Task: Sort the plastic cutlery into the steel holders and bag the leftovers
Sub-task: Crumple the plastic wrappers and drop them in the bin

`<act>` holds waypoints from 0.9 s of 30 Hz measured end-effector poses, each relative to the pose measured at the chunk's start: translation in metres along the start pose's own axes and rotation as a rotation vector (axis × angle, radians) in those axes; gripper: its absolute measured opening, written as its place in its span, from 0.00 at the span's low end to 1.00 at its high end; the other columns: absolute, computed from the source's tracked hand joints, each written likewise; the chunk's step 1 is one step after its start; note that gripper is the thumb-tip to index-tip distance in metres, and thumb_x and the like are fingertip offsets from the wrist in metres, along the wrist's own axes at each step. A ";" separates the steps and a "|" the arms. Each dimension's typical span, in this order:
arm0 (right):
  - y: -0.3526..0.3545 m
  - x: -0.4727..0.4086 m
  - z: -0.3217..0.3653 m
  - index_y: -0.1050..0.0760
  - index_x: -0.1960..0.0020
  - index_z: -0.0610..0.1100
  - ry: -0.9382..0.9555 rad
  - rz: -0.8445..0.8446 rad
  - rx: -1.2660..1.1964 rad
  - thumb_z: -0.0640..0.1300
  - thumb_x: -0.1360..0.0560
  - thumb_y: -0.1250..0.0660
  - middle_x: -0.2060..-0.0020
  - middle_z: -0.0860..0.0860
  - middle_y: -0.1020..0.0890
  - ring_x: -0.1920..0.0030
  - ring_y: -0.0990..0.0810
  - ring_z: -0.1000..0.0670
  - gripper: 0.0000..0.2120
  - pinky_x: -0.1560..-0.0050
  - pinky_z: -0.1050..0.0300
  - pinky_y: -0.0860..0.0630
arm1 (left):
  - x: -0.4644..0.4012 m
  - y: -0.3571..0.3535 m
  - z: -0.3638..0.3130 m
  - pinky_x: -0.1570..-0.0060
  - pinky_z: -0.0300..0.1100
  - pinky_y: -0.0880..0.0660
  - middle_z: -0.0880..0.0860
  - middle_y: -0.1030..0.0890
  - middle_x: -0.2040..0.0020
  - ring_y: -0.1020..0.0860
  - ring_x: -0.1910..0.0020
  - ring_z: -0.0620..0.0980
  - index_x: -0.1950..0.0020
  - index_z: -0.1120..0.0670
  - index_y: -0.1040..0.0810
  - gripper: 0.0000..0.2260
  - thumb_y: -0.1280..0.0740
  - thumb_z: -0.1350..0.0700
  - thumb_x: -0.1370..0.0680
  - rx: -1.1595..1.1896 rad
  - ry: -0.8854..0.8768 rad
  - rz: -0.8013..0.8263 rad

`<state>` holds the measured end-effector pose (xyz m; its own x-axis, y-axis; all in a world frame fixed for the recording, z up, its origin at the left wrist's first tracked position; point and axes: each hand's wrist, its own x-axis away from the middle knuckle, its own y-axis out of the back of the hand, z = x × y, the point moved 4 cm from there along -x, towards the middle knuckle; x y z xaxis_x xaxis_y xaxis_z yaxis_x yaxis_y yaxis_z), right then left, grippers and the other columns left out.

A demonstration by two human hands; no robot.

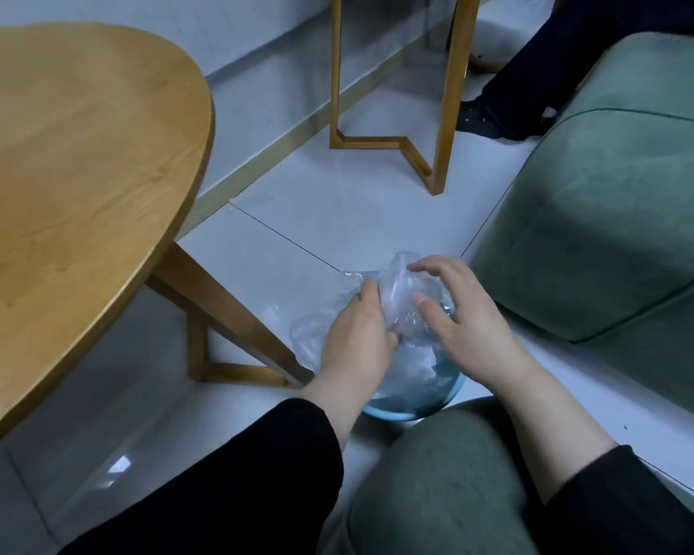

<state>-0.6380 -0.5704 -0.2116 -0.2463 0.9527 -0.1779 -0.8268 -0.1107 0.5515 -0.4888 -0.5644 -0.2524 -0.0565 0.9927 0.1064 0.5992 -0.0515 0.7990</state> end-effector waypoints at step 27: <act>-0.048 -0.016 -0.064 0.22 0.44 0.51 -0.147 0.490 0.712 0.37 0.24 0.37 0.46 0.51 0.27 0.42 0.27 0.44 0.14 0.52 0.55 0.38 | 0.012 0.003 0.048 0.24 0.60 0.45 0.54 0.48 0.16 0.46 0.19 0.56 0.18 0.40 0.44 0.34 0.32 0.41 0.21 -0.527 -0.243 0.229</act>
<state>-0.6271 -0.5987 -0.2872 -0.3831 0.8764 0.2917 -0.1212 -0.3608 0.9247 -0.4494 -0.5478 -0.2773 0.2476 0.9432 0.2214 0.0959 -0.2513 0.9632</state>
